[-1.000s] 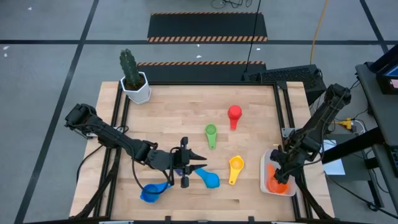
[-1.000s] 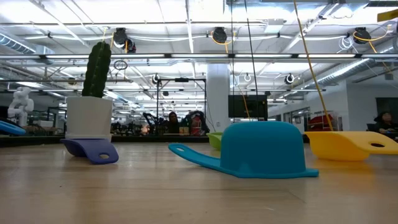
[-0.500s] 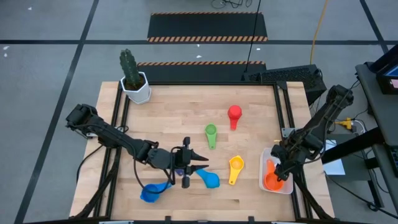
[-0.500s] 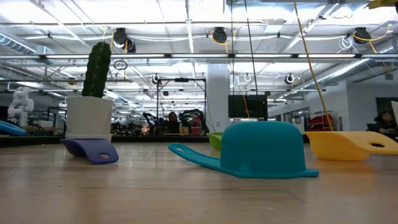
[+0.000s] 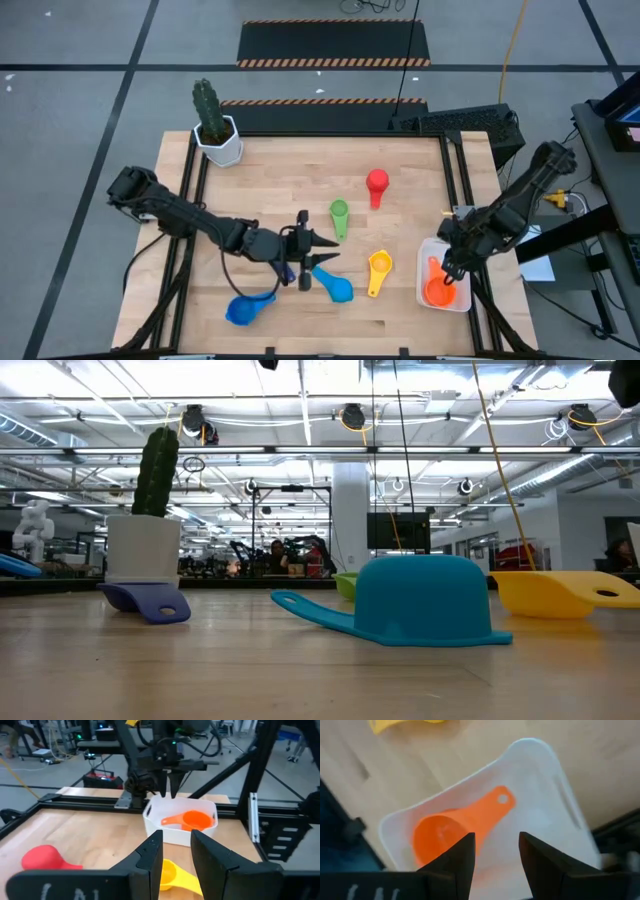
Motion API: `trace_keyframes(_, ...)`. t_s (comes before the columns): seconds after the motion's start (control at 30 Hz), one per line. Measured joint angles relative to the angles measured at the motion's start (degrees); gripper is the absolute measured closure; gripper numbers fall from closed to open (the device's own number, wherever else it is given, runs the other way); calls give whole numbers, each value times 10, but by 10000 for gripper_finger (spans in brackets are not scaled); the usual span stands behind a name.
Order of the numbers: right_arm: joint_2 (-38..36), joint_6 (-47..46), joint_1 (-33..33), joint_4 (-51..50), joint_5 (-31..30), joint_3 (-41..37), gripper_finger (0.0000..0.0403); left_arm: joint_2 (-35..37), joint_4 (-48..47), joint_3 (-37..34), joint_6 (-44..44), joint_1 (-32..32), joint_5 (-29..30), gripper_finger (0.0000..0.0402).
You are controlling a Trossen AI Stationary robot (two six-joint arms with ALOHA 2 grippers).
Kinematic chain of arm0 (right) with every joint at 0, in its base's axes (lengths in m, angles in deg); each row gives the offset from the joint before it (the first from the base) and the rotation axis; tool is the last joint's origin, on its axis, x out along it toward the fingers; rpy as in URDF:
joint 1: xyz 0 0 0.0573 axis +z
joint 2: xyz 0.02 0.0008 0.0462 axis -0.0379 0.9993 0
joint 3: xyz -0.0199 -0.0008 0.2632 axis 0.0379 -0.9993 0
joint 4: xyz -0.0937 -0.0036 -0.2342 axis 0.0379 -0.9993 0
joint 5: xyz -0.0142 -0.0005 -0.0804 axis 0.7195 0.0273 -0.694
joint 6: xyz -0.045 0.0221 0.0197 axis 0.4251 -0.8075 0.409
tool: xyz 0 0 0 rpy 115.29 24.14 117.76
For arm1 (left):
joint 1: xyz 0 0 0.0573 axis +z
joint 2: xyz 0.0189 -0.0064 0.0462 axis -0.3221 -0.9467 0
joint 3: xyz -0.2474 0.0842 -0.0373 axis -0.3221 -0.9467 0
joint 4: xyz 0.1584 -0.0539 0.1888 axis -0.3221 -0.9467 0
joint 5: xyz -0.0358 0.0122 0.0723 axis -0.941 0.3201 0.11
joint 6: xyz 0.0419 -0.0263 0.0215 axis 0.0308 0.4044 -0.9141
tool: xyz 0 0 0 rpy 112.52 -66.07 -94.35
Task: Nest measuring cups in basket
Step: Adjust the white bin
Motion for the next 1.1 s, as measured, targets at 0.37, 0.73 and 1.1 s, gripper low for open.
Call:
trace_keyframes(0.37, 59, 240, -62, -42, -25, -15, 260, 0, -10, 0, -21, 50, -73, 298)
trace_keyframes(0.73, 72, 369, -92, -22, -56, -46, 265, 4, -12, 0, -48, 70, -76, 298)
trace_keyframes(1.1, 91, 433, -137, 65, -53, -97, 327, 4, -27, 0, -56, 77, -76, 298)
